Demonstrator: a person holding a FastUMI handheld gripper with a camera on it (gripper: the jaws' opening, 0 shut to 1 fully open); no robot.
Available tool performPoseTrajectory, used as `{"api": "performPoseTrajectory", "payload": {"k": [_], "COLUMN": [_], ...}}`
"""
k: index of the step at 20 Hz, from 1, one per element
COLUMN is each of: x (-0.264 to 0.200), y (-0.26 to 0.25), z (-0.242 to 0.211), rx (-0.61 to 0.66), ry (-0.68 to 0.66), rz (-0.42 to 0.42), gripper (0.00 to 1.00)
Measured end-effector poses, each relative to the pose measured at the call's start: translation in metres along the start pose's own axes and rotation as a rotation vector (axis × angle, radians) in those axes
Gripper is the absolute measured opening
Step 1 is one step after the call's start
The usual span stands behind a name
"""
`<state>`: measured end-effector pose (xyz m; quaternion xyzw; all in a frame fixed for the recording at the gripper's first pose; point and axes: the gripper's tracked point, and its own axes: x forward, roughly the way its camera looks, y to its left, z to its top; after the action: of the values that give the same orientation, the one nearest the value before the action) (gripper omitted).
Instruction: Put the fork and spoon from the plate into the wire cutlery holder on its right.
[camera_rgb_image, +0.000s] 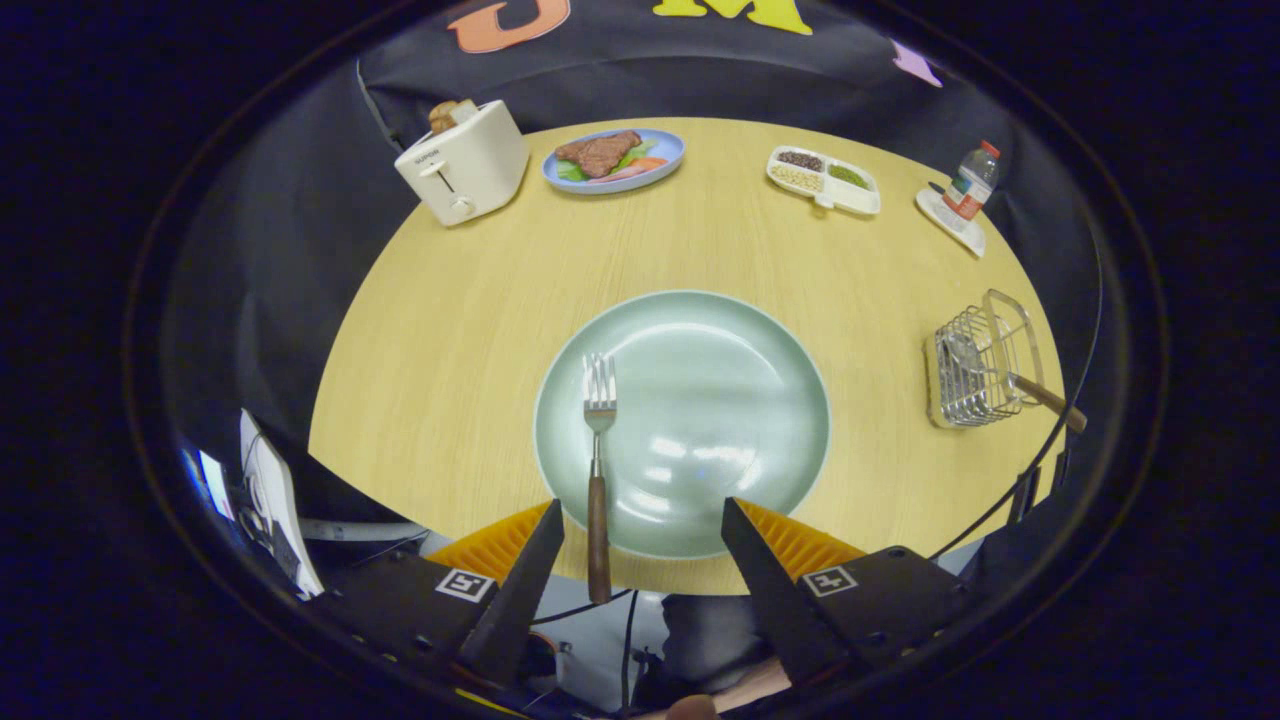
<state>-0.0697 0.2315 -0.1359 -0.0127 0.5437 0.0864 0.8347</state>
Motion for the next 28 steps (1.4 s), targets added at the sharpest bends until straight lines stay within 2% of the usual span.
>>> {"api": "performPoseTrajectory", "payload": {"k": [5, 7, 9, 12, 15, 17, 18, 19, 20, 21, 22, 28], "x": [0.018, 0.022, 0.026, 0.035, 0.043, 0.047, 0.048, 0.048, 0.049, 0.048, 0.048, 0.040], "y": [0.004, 0.008, 0.011, 0.010, 0.010, 0.009, 0.009, 0.008, 0.008, 0.003, 0.002, -0.004], "z": [-0.004, -0.007, -0.006, -0.006, -0.009, -0.012, -0.016, -0.015, -0.015, -0.013, -0.013, -0.006], "rx": [0.006, -0.004, -0.020, -0.038, -0.039, -0.040, -0.036, -0.037, -0.042, -0.042, -0.055, -0.048], "ry": [0.020, 0.031, 0.029, 0.041, 0.063, 0.083, 0.099, 0.100, 0.101, 0.100, 0.104, 0.087], "rz": [-0.017, -0.019, -0.023, -0.043, -0.048, -0.051, -0.053, -0.054, -0.045, -0.060, -0.063, -0.041], "gripper": [0.92, 0.85, 0.85, 0.75, 0.61, 0.45, 0.29, 0.18, 0.14, 0.14, 0.04, 0.04]}}
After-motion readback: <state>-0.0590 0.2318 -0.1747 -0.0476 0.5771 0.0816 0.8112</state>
